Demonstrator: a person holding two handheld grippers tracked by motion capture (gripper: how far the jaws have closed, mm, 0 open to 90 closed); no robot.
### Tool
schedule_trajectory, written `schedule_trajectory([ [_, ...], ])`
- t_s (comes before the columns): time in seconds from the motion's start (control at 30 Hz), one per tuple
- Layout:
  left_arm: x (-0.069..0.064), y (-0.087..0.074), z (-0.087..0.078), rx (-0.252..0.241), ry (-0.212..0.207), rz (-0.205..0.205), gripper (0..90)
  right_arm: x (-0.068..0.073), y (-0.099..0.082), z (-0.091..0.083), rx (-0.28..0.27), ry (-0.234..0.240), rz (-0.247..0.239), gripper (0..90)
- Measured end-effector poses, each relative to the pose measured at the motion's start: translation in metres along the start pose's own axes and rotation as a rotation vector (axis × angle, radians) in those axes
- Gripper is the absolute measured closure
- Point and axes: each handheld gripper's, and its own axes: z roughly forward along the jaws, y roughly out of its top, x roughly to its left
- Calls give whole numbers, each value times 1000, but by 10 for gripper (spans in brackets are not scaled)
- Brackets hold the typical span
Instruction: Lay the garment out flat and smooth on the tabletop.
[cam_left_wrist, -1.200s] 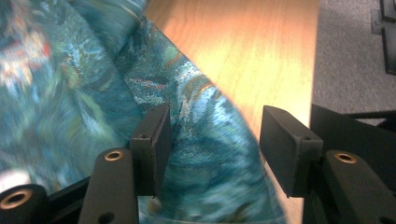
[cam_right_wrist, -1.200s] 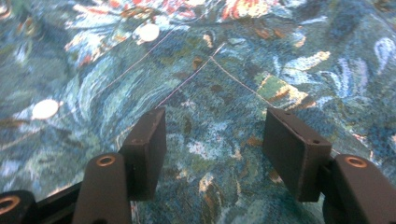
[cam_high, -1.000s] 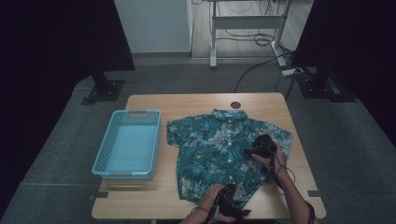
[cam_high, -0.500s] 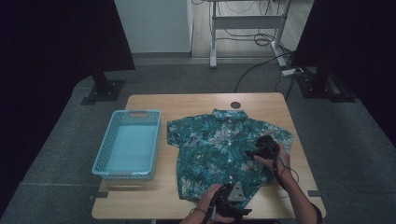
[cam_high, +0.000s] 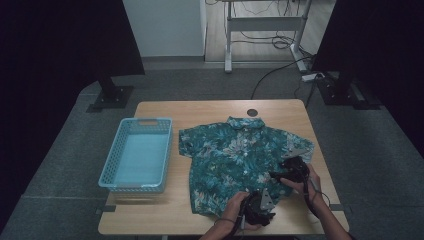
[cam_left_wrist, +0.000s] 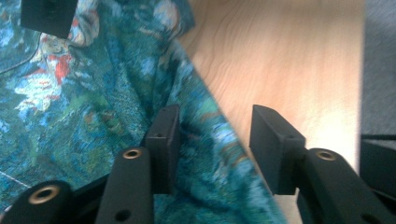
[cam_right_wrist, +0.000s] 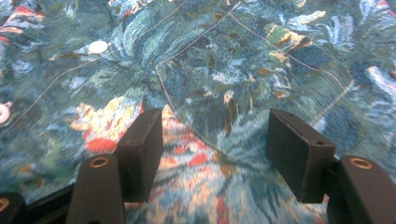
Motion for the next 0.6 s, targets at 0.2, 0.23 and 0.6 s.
schedule_trajectory([
  [0.2, 3, -1, 0, -8, 6, -13, 725, -2, 4, 14, 22, -3, 6, 371],
  [0.23, 2, 0, 0, -9, 6, -3, 771, -3, 5, 16, 20, -5, 9, 371],
  [0.6, 6, -1, -31, -124, -184, -32, 900, -15, 14, 22, 27, -4, 39, 373],
])
